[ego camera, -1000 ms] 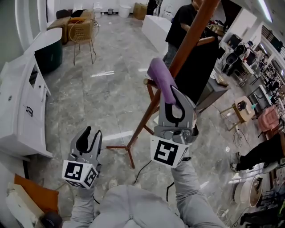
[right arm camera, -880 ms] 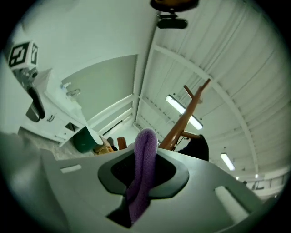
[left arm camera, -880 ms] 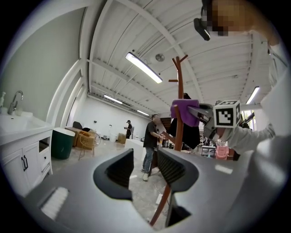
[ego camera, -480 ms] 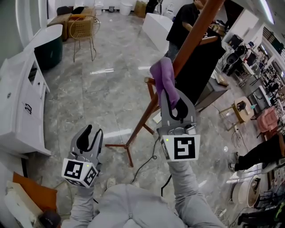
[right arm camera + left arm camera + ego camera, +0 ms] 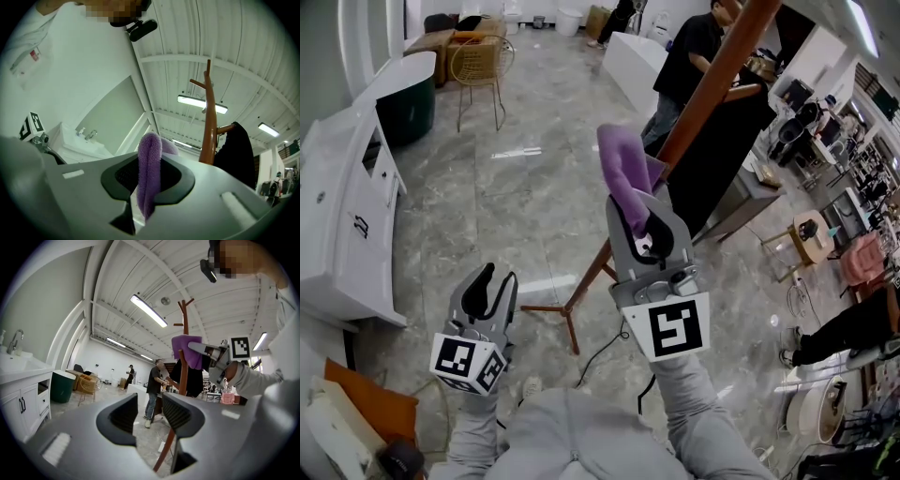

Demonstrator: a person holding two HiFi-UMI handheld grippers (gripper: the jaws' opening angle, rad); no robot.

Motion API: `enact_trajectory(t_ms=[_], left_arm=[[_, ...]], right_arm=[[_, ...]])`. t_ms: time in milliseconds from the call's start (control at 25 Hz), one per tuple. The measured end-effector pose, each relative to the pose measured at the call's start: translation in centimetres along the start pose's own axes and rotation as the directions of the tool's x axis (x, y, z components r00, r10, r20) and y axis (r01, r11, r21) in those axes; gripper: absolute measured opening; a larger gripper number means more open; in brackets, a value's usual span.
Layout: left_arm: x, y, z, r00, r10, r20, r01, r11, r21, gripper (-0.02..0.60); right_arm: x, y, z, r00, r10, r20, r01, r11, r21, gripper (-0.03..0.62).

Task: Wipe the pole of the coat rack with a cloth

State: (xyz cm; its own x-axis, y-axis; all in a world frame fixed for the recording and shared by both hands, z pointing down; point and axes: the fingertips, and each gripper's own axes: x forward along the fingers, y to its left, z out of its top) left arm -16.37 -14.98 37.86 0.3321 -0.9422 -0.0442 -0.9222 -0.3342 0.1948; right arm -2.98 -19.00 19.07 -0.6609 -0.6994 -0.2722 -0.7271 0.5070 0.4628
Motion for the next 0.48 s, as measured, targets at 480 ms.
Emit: enact_trajectory(t_ms=[480], left_arm=[[-2.5, 2.1, 0.4, 0.997, 0.073, 0.016, -0.073, 0.997, 0.001, 0.169]], right_arm=[[1.4, 5.6, 3.2, 0.987, 0.138, 0.079, -0.139, 0.990, 0.001, 0.054]])
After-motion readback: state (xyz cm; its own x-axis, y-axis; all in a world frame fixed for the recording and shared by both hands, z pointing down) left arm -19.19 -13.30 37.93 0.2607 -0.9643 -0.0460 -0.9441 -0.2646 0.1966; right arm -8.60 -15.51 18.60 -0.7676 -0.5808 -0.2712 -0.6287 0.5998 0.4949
